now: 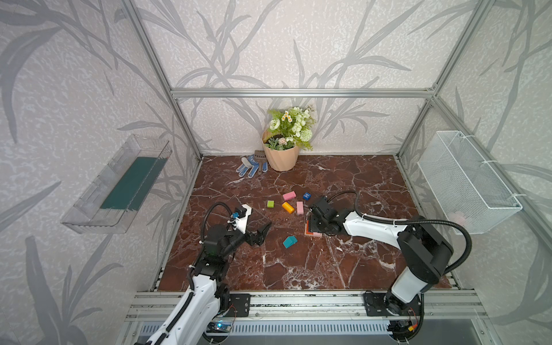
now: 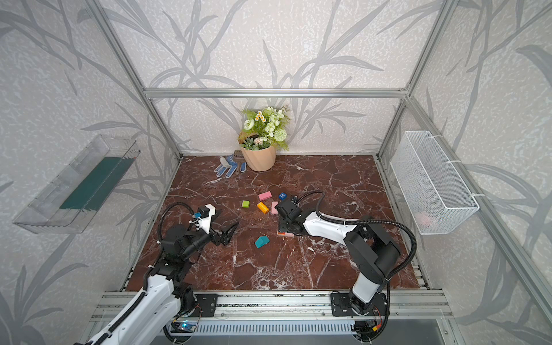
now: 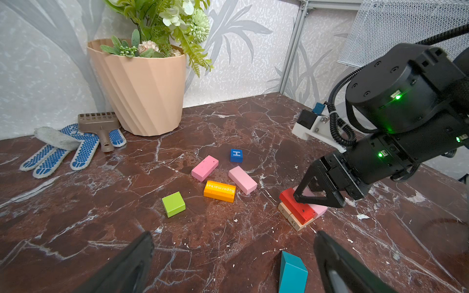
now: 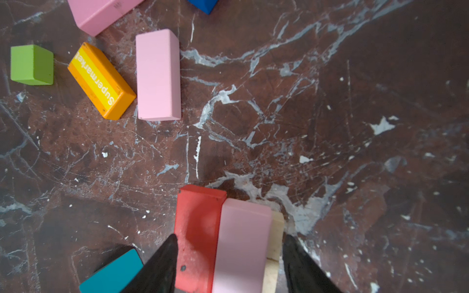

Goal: Build the wood block tower
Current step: 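Lower the pink bar beside the red bar on the beige bars, then open the right gripper and raise it above the pink bar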

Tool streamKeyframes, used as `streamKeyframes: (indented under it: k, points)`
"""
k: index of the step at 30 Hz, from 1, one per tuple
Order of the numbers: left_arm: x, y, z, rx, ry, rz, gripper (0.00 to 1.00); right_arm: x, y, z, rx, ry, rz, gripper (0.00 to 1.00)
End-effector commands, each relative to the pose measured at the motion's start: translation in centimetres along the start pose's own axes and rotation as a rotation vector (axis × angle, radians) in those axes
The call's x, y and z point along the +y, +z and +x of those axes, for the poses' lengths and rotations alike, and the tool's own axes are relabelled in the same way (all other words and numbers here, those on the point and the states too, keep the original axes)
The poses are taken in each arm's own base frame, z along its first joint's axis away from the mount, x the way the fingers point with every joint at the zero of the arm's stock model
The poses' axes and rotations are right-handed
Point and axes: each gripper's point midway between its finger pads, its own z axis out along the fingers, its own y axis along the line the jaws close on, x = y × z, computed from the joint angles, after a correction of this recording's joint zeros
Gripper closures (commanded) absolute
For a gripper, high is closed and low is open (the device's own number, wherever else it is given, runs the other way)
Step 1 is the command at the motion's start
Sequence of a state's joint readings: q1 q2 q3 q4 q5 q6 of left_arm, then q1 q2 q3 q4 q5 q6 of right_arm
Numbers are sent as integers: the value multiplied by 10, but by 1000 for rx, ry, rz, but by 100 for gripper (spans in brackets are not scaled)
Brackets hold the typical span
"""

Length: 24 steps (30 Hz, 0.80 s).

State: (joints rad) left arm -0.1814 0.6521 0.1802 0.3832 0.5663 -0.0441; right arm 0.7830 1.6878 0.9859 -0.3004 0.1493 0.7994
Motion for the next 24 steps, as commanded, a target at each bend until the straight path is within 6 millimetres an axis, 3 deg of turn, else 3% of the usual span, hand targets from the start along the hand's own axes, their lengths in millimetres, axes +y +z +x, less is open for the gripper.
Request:
streamKeyframes:
  k: [1,6,11,20,24]
  points:
    - [-3,0,-8,-30,31,13,1,2,-16,-5,-33,-14,-5,36]
    - [-3,0,-8,-28,28,13,1,-5,-41,8,-68,-83,5,36]
    - [-3,0,-8,-28,30,14,1,-23,-48,31,-53,-100,13,43]
    - [-4,-1,-8,-32,32,16,1,-23,-33,46,-6,-111,5,56]
    - [-4,-1,-9,-33,32,15,1,-23,-22,46,2,-115,27,57]
